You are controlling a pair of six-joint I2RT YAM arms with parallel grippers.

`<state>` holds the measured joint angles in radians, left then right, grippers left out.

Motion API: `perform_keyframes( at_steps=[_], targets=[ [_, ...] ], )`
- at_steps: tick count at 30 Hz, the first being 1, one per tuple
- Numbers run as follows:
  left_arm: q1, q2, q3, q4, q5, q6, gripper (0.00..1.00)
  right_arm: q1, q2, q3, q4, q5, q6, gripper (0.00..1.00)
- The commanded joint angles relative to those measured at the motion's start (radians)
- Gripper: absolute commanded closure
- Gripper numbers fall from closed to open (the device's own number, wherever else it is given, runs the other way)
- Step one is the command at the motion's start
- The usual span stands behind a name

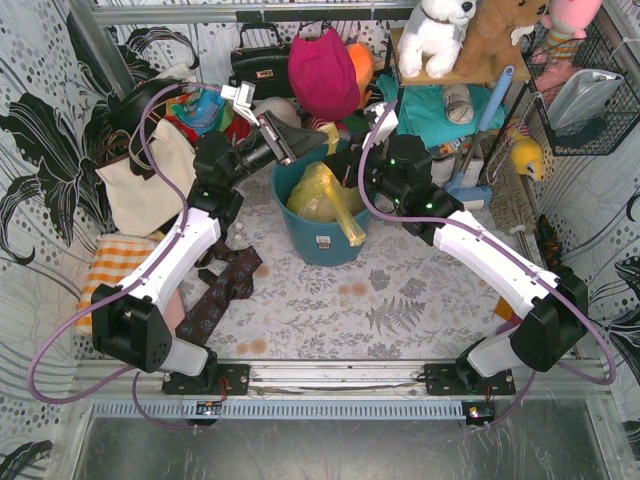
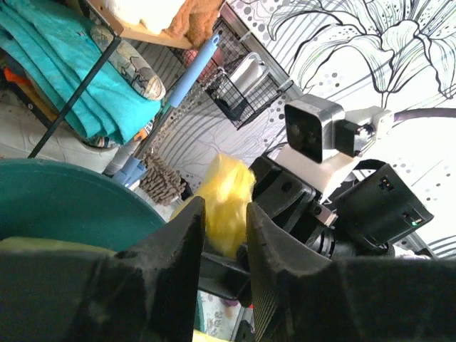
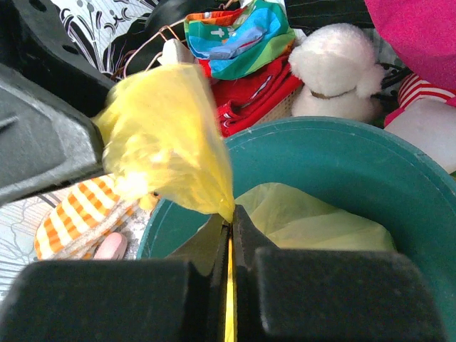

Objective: Tie the trash bag

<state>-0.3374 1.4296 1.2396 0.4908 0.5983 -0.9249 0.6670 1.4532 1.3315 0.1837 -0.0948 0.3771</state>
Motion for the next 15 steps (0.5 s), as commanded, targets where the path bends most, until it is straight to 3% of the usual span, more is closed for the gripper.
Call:
perform_keyframes(
  at_steps=[1, 8, 12, 15],
  targets=[
    [0.005, 0.013, 0.072, 0.026, -0.018, 0.015, 0.60, 0.002, -0.038, 0.015, 0.011, -0.026, 0.011, 1.00],
    [0.005, 0.048, 0.110, 0.053, 0.018, -0.005, 0.95, 0.001, -0.049, 0.006, 0.005, -0.022, 0.013, 1.00],
    [0.006, 0.032, 0.097, 0.030, 0.004, 0.017, 1.00, 0.002, -0.058, 0.015, -0.016, -0.022, 0.009, 0.98],
    [0.005, 0.022, 0.109, -0.010, -0.019, 0.052, 1.00, 0.002, -0.072, 0.049, -0.102, -0.005, 0.006, 0.65]
  ],
)
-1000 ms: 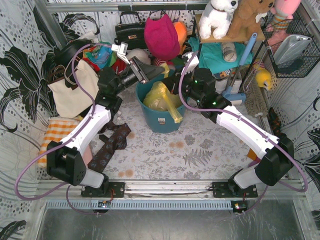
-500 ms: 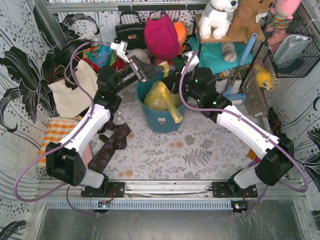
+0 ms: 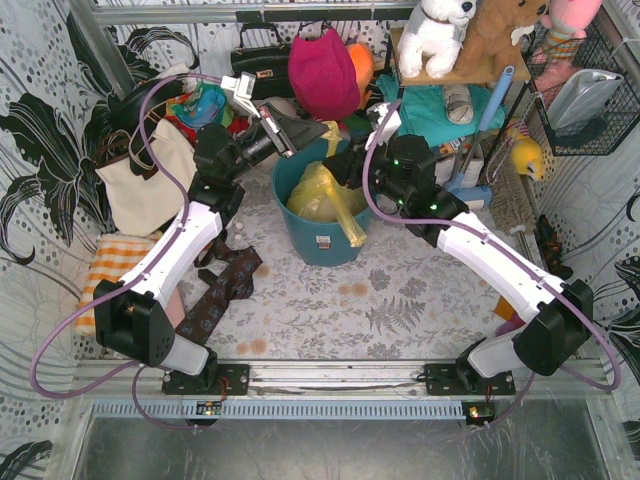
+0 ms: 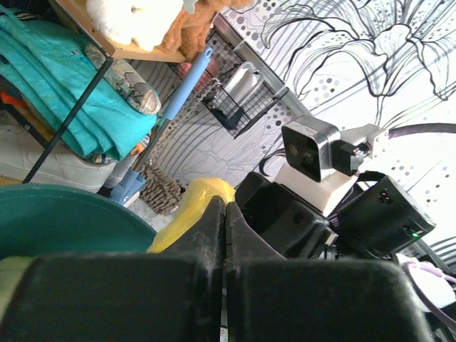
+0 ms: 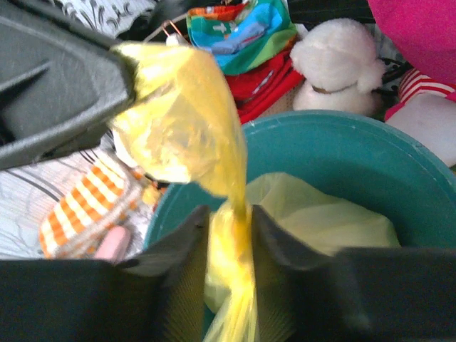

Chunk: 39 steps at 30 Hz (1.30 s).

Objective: Tie the trash bag

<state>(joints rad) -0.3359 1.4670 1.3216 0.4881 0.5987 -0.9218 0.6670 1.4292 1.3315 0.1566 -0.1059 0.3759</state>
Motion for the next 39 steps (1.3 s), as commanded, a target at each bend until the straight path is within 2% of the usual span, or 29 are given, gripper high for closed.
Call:
perform_keyframes(
  at_steps=[1, 3, 8, 13, 18, 21, 31, 39],
  targets=[
    [0.004, -0.017, 0.033, -0.022, -0.027, 0.059, 1.00, 0.001, -0.058, 0.064, -0.140, 0.017, 0.009, 0.58],
    [0.004, -0.017, 0.047, -0.049, -0.035, 0.078, 1.00, 0.001, -0.076, 0.095, -0.260, 0.031, 0.008, 0.51],
    [0.005, -0.008, 0.069, -0.072, -0.034, 0.097, 1.00, 0.002, -0.142, 0.114, -0.540, 0.019, 0.008, 0.41],
    [0.008, 0.003, 0.074, -0.078, -0.031, 0.104, 1.00, 0.002, -0.185, 0.117, -0.699, -0.030, 0.036, 0.35],
    [0.010, 0.007, 0.073, -0.074, -0.028, 0.097, 1.00, 0.002, -0.177, 0.117, -0.747, -0.069, 0.047, 0.36],
    [0.011, 0.005, 0.069, -0.070, -0.028, 0.095, 1.00, 0.003, -0.166, 0.106, -0.749, -0.088, 0.051, 0.40],
    [0.017, 0.002, 0.064, -0.062, -0.022, 0.085, 1.00, 0.001, -0.104, 0.055, -0.658, -0.222, 0.097, 0.47],
    [0.020, -0.002, 0.062, -0.059, -0.019, 0.081, 1.00, 0.002, -0.106, 0.056, -0.691, -0.227, 0.101, 0.54]
  ],
)
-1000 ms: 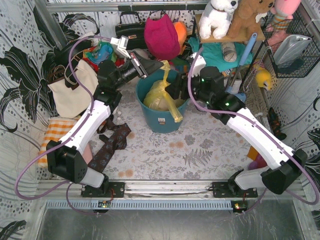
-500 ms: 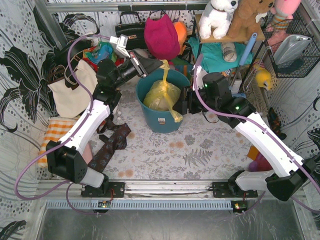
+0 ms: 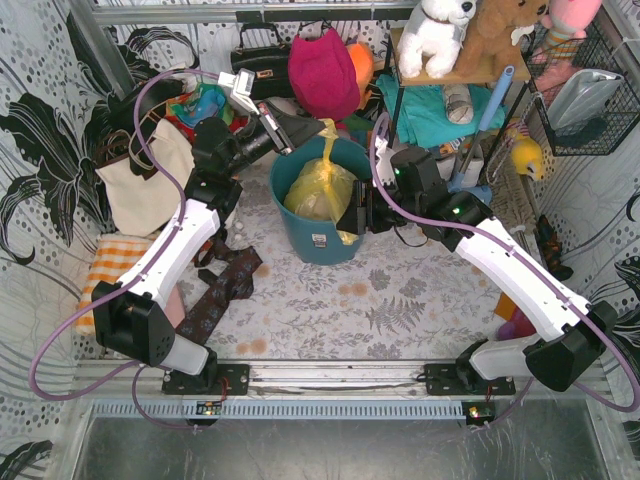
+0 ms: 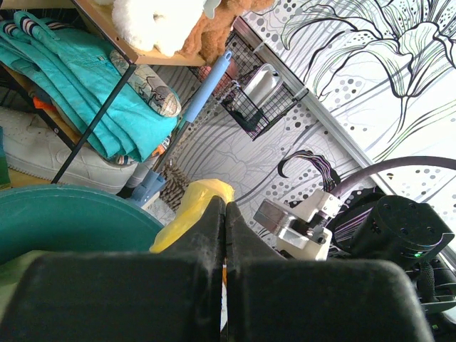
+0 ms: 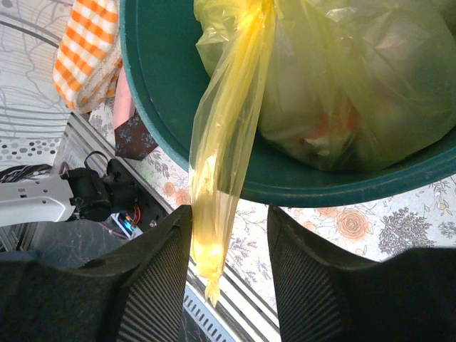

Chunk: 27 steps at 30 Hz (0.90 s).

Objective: Tie the trash bag

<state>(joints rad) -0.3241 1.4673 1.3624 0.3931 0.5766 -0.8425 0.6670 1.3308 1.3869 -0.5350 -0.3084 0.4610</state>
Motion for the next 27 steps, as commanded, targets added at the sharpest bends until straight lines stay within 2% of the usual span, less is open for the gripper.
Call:
perform_keyframes(
  at_steps=[1, 5, 8, 11, 12, 15, 19, 27],
  targets=[
    [0.008, -0.002, 0.022, 0.038, 0.003, 0.001, 1.00, 0.002, -0.010, 0.000, -0.004, -0.026, 0.016, 0.54],
    [0.010, -0.004, 0.021, 0.038, 0.003, 0.000, 1.00, 0.002, -0.007, 0.000, -0.014, -0.042, 0.023, 0.58],
    [0.011, -0.003, 0.019, 0.039, 0.002, -0.001, 1.00, 0.002, 0.002, 0.003, -0.002, -0.065, 0.030, 0.46],
    [0.010, -0.004, 0.017, 0.043, 0.001, -0.004, 1.00, 0.001, 0.011, 0.000, 0.010, -0.076, 0.040, 0.47],
    [0.011, -0.003, 0.018, 0.042, 0.000, -0.002, 1.00, 0.002, 0.011, -0.002, 0.014, -0.081, 0.040, 0.52],
    [0.016, -0.003, 0.028, 0.025, -0.003, 0.010, 1.00, 0.001, 0.009, 0.013, 0.004, -0.092, 0.029, 0.79],
    [0.028, 0.000, 0.041, 0.003, -0.016, 0.029, 1.00, 0.002, 0.001, 0.034, -0.018, -0.112, 0.019, 1.00],
    [0.056, 0.021, 0.074, -0.025, -0.020, 0.051, 1.00, 0.001, -0.027, 0.054, -0.013, -0.155, 0.039, 1.00]
  ],
)
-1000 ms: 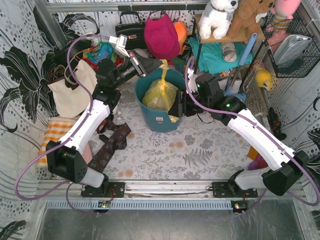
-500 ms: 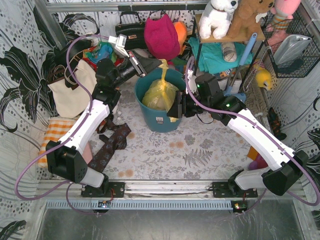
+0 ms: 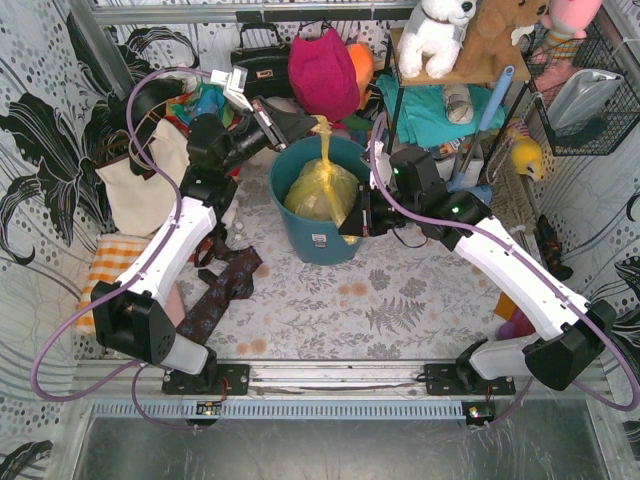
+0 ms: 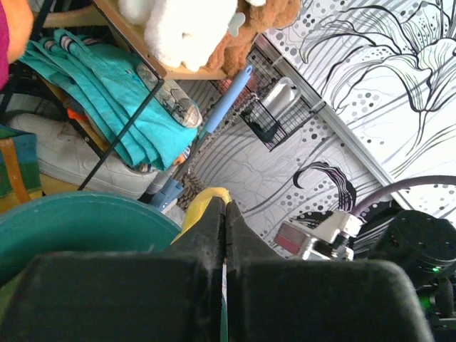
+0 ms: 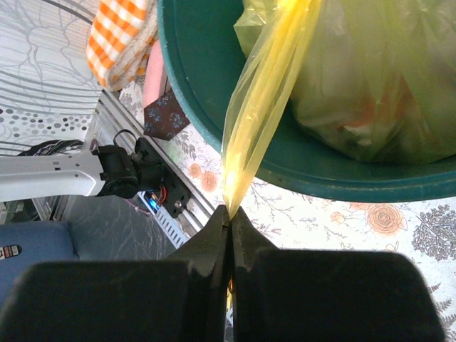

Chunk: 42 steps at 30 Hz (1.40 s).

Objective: Tie the trash bag

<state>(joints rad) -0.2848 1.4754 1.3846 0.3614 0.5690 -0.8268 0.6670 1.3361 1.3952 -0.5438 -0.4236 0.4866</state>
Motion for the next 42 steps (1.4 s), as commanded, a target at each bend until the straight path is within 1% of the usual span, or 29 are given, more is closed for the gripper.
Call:
perform_keyframes(
  at_steps=[1, 7, 11, 13, 16, 18, 21, 23, 26, 29, 31, 33, 36, 38, 40, 42],
  targets=[
    [0.020, 0.016, 0.055, 0.002, -0.014, 0.041, 1.00, 0.000, -0.034, 0.049, -0.005, -0.040, 0.013, 1.00],
    [0.047, 0.039, 0.083, -0.021, -0.043, 0.078, 1.00, 0.000, -0.043, 0.091, 0.019, 0.001, 0.011, 1.00],
    [0.071, 0.063, 0.125, -0.022, -0.056, 0.074, 1.00, 0.000, -0.045, 0.137, 0.084, 0.071, 0.000, 1.00],
    [0.081, 0.082, 0.168, -0.012, -0.058, 0.065, 1.00, 0.000, -0.033, 0.196, 0.107, 0.103, -0.018, 1.00],
    [0.090, 0.119, 0.272, -0.012, -0.050, 0.058, 1.00, 0.001, -0.005, 0.324, 0.122, 0.133, -0.055, 1.00],
    [0.091, 0.136, 0.313, -0.024, -0.058, 0.072, 1.00, 0.000, -0.007, 0.361, 0.120, 0.151, -0.065, 1.00],
    [0.090, 0.155, 0.322, -0.104, -0.105, 0.118, 1.00, 0.000, -0.040, 0.310, 0.105, 0.158, -0.055, 1.00],
    [0.091, 0.155, 0.270, -0.147, -0.158, 0.143, 1.00, 0.000, -0.079, 0.193, 0.110, 0.154, -0.026, 1.00],
    [0.091, 0.160, 0.152, -0.166, -0.219, 0.156, 1.00, 0.001, -0.160, 0.012, 0.142, 0.146, 0.049, 1.00],
    [0.091, 0.190, 0.095, -0.211, -0.267, 0.180, 1.00, 0.000, -0.209, -0.086, 0.185, 0.134, 0.093, 1.00],
    [0.091, 0.223, 0.121, -0.262, -0.278, 0.200, 1.00, 0.000, -0.210, -0.073, 0.187, 0.133, 0.091, 1.00],
    [0.091, 0.245, 0.186, -0.307, -0.273, 0.214, 1.00, 0.001, -0.191, -0.020, 0.180, 0.132, 0.070, 1.00],
    [0.089, 0.227, 0.290, -0.328, -0.280, 0.226, 1.00, 0.001, -0.156, 0.106, 0.154, 0.137, 0.029, 1.00],
    [0.089, 0.216, 0.375, -0.383, -0.301, 0.248, 1.00, 0.000, -0.154, 0.179, 0.124, 0.177, 0.001, 1.00],
    [0.089, 0.212, 0.443, -0.423, -0.320, 0.265, 1.00, 0.001, -0.179, 0.190, 0.138, 0.199, -0.003, 1.00],
    [0.089, 0.203, 0.433, -0.426, -0.342, 0.274, 1.00, 0.001, -0.202, 0.170, 0.137, 0.205, 0.004, 1.00]
  ],
)
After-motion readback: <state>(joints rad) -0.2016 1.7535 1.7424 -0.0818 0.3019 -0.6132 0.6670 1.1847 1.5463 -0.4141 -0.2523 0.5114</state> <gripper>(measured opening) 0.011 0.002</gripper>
